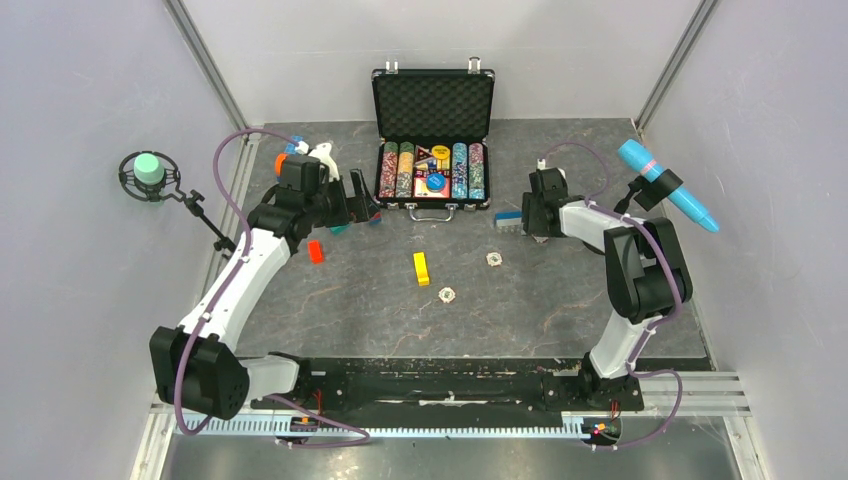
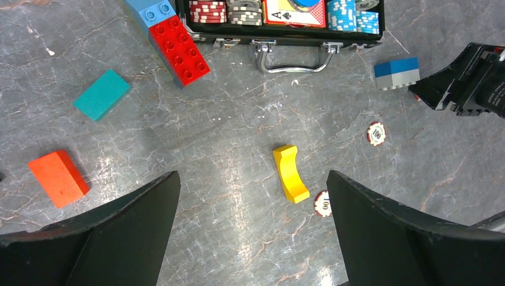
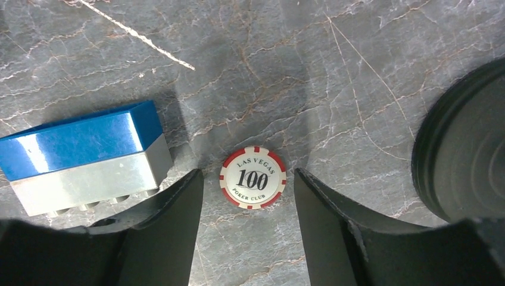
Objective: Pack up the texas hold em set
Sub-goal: Pick up the poker chip from the center of the board.
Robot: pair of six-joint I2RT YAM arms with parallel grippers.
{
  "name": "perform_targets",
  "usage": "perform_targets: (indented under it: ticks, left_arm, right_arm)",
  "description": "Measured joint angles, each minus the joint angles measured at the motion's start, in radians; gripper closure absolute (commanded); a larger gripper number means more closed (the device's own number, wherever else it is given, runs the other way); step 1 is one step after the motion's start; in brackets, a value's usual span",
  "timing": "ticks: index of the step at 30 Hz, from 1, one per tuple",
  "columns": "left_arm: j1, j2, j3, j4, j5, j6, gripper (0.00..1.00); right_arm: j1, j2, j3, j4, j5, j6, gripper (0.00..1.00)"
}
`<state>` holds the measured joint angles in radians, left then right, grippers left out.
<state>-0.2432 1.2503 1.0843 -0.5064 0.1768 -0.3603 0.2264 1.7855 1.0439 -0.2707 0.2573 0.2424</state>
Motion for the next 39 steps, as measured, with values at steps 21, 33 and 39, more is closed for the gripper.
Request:
perform_targets:
  ticks: [21,33,39]
  left_arm:
    - [0.009,0.000,-0.008,0.000,0.018,0.000,0.00]
    - [0.012,0.000,-0.011,0.000,0.018,0.000,0.00]
    - [0.012,-0.002,-0.011,0.000,0.018,0.000,0.00]
  right_arm:
    - [-0.034,-0.026,-0.055,0.060,-0.059,0.015,0.47]
    - [-0.040,-0.052,-0.093,0.090,-0.091,0.002,0.71]
    - [-0.035,-0.076,-0.112,0.083,-0.125,-0.031,0.71]
